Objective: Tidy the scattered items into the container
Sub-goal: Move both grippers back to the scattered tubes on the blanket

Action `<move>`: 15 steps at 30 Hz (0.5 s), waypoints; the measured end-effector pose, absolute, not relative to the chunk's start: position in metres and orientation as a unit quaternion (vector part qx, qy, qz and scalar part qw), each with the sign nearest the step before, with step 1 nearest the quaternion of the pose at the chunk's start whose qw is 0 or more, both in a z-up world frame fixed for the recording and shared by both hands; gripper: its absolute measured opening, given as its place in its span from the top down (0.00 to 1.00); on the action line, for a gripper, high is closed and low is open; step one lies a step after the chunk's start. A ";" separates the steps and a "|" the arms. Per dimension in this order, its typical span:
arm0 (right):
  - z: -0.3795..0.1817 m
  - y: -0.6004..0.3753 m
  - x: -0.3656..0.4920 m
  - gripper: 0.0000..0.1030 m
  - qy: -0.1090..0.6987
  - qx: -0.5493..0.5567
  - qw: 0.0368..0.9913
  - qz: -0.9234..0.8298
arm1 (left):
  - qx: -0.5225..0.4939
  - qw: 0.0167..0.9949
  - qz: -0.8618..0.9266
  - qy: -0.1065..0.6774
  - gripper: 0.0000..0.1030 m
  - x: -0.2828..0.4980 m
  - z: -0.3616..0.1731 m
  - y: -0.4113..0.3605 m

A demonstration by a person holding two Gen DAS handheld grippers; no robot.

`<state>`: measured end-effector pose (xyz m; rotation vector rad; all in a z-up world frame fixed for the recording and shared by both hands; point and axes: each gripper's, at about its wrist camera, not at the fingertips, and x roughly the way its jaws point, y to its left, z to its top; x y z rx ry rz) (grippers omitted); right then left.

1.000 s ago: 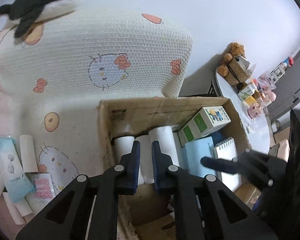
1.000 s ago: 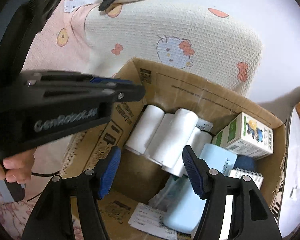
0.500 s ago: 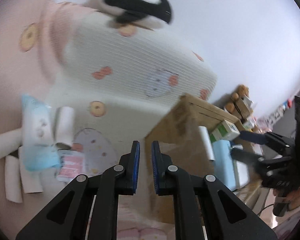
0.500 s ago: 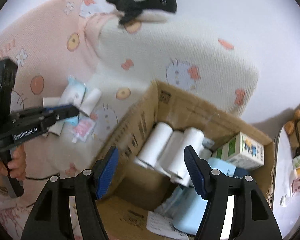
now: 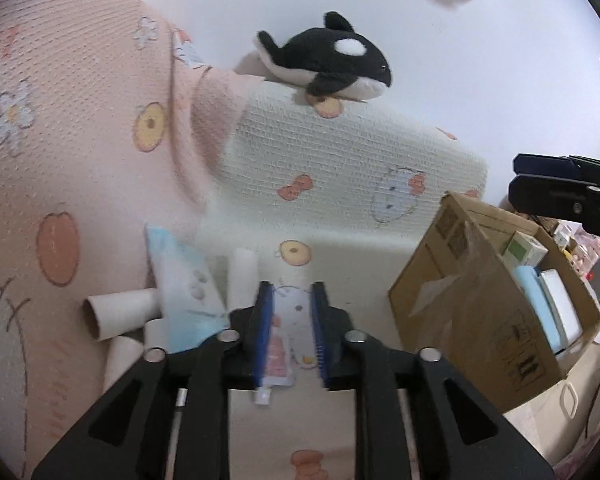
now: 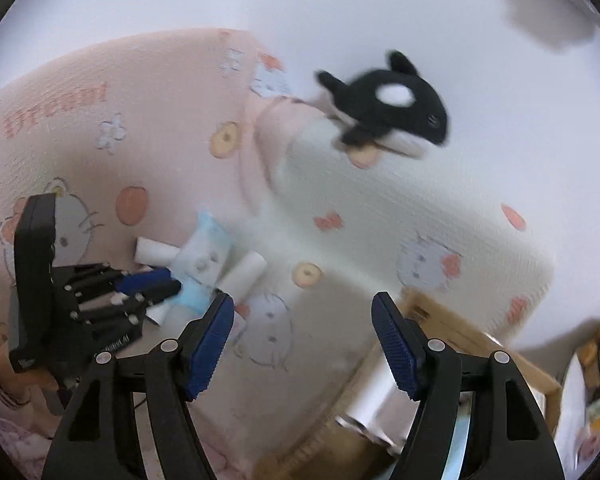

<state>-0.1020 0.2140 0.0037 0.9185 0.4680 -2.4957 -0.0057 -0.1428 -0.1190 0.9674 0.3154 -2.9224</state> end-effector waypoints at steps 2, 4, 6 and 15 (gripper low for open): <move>-0.003 0.203 -0.104 0.33 0.155 0.340 0.238 -0.897 | 0.317 0.022 -0.942 0.108 0.65 -0.002 -0.120 -0.151; -0.015 0.193 -0.109 0.33 0.140 0.362 0.249 -0.888 | 0.315 0.023 -0.942 0.114 0.65 0.002 -0.120 -0.157; -0.027 0.188 -0.116 0.33 0.118 0.378 0.257 -0.882 | 0.312 0.029 -0.944 0.107 0.64 0.006 -0.121 -0.160; -0.072 0.169 -0.134 0.33 0.037 0.364 0.264 -0.892 | 0.332 0.048 -0.937 0.098 0.63 0.002 -0.131 -0.176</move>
